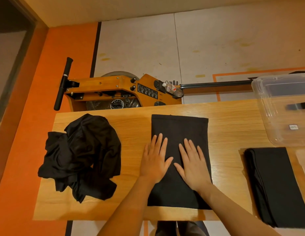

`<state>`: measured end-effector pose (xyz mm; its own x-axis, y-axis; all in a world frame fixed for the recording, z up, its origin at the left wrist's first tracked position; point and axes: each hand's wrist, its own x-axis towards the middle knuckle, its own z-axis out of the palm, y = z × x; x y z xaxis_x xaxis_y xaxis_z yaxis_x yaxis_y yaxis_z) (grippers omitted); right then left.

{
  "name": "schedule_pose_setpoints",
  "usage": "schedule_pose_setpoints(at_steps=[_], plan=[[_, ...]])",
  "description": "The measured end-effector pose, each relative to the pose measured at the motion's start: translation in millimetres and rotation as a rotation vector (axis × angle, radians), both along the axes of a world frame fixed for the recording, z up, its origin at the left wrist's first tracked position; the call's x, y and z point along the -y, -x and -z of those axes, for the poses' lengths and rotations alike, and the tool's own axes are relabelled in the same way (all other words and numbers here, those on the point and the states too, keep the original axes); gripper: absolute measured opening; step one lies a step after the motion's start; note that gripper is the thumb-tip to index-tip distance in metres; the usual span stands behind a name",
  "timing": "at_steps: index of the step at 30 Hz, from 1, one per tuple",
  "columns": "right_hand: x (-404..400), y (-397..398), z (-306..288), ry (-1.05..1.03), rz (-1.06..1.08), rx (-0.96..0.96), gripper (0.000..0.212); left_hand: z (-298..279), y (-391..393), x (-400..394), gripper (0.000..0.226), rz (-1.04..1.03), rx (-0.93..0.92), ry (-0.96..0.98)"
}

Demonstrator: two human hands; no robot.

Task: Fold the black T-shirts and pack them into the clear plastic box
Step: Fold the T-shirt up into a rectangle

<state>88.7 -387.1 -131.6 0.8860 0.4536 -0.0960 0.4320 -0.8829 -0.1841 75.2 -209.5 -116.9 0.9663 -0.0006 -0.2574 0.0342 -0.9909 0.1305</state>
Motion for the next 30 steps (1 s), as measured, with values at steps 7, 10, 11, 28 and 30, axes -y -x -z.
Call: schedule_pose_setpoints(at_steps=[7, 10, 11, 28, 30], plan=[[23, 3, -8, 0.030, 0.302, -0.060, 0.070, -2, 23, -11, 0.074, -0.289, -0.018, -0.091], [28, 21, -15, 0.007, 0.293, -0.038, 0.068, -8, 45, -5, 0.073, -0.159, 0.014, -0.059], [27, 31, -16, -0.001, 0.254, -0.028, 0.067, -9, 55, -1, 0.071, -0.089, 0.027, -0.037], [80, 125, -19, -0.040, 0.226, -0.129, 0.068, -15, 139, -24, 0.070, -0.027, -0.013, 0.020], [82, 133, -21, -0.052, 0.191, -0.121, 0.064, -22, 141, -21, 0.064, 0.052, -0.002, 0.065]])
